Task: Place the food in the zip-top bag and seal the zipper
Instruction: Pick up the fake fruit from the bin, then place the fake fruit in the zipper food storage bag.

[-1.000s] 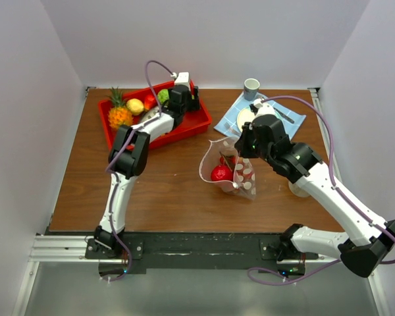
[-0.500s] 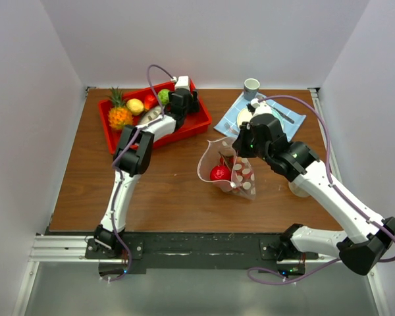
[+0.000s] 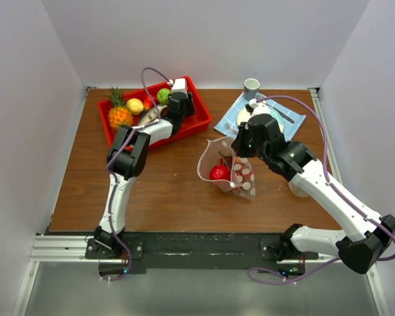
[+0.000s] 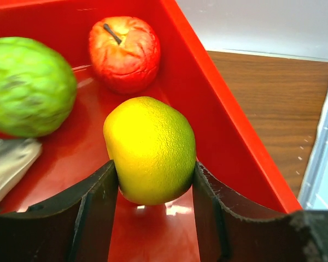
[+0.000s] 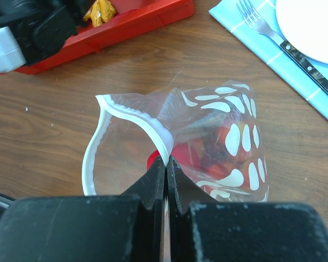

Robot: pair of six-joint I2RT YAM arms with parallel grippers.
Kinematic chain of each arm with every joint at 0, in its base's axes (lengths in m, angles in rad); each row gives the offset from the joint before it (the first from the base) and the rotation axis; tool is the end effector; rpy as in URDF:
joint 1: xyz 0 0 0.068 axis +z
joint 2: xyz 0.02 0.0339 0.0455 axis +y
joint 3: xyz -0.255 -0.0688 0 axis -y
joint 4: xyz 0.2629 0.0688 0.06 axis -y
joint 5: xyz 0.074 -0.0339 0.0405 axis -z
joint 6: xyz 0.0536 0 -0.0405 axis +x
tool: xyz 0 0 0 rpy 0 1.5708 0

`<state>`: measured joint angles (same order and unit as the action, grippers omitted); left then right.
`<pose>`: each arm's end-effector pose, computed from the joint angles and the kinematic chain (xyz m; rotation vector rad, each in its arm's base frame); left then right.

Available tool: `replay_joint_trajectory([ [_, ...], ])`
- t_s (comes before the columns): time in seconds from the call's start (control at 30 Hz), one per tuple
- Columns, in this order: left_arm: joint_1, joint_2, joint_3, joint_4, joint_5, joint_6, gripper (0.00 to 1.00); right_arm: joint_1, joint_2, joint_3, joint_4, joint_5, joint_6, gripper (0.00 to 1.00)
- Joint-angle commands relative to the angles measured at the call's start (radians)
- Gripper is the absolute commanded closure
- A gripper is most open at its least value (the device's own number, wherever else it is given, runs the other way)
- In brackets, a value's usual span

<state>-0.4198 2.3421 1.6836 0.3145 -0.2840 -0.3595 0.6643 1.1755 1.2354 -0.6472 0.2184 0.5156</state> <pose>0.5180 -0.2147 0.1406 -0.1338 1.9040 -0.2567 0.2322 0.1671 0.3545 -0.0342 2.1765 0.4495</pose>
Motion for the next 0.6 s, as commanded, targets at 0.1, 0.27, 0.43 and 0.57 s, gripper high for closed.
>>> replay_joint_trajectory([
  [0.1, 0.004, -0.346, -0.220, 0.089, 0.045, -0.047, 0.86, -0.003, 0.033, -0.004, 0.061, 0.025, 0.003, 1.00],
  [0.27, -0.046, -0.522, -0.378, -0.011, 0.108, -0.114, 0.88, -0.003, 0.076, 0.004, 0.076, 0.068, 0.006, 1.00],
  [0.43, -0.128, -0.777, -0.553, -0.129, 0.135, -0.185, 0.89, -0.017, 0.137, 0.032, 0.083, 0.075, 0.015, 1.00],
  [0.57, -0.217, -0.921, -0.648, -0.228, 0.155, -0.190, 0.89, -0.023, 0.193, 0.055, 0.080, 0.056, 0.026, 1.00],
])
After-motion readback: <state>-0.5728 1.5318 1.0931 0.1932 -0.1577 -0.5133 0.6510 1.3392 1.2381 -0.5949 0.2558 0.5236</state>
